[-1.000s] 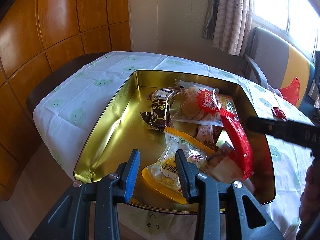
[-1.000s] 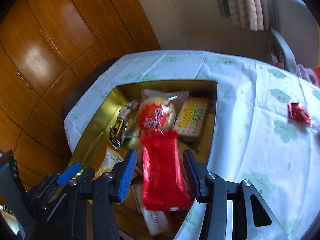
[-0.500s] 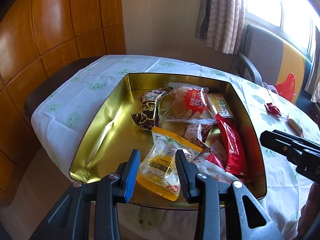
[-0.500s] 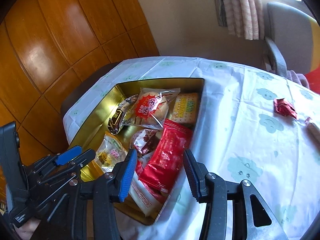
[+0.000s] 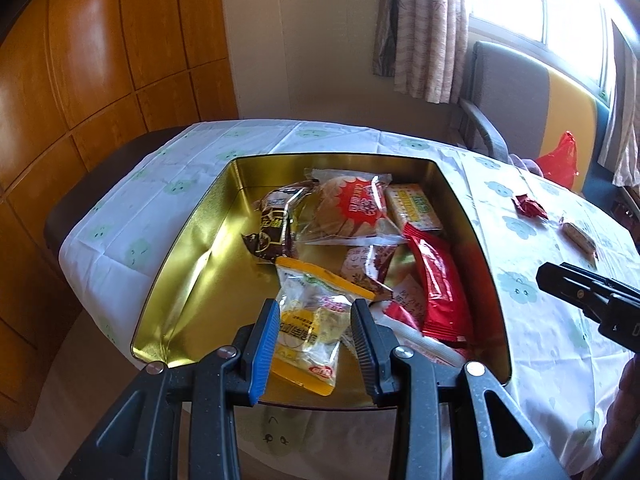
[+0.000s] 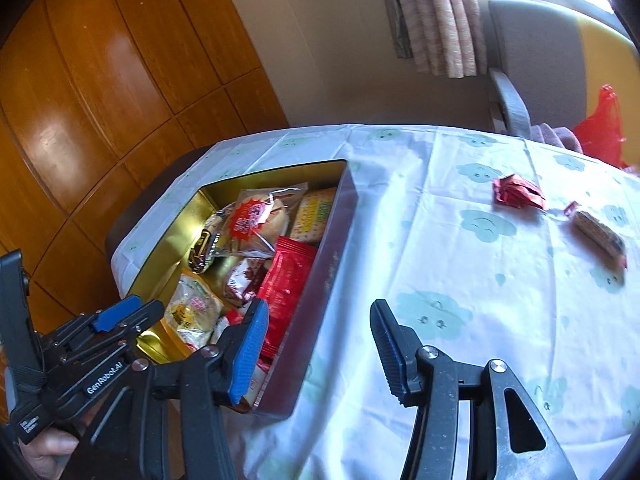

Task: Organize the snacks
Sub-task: 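Move the left tool to the red foil candy and grasp it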

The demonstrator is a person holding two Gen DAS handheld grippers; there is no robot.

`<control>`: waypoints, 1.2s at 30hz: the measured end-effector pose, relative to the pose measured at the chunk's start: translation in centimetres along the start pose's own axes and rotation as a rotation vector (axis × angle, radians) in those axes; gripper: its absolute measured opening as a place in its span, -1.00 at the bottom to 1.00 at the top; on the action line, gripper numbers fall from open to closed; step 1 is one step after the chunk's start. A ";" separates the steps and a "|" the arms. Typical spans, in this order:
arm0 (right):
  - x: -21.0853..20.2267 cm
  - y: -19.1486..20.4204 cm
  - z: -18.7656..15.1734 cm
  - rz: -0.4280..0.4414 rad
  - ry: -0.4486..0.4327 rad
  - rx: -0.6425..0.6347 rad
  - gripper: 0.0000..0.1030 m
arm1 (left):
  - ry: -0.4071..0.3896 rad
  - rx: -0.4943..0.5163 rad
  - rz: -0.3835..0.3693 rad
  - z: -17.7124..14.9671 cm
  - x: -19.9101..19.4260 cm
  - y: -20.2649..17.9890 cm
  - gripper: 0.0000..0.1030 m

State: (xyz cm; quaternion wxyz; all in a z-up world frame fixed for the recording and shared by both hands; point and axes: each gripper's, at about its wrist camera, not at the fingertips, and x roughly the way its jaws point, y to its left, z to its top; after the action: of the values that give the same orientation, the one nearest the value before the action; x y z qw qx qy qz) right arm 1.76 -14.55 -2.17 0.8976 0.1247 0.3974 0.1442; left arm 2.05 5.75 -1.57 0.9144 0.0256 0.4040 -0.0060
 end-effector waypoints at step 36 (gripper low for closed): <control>-6.4 -18.1 -5.1 -0.334 -0.051 0.302 0.31 | 0.142 0.239 -0.350 7.5 5.0 -19.0 -0.25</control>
State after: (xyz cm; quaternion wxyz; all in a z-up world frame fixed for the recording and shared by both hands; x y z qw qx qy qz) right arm -3.32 -33.06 -7.30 0.8901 0.1935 0.4066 -0.0708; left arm 10.31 -13.55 -1.03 0.8591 0.0635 0.4620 -0.2108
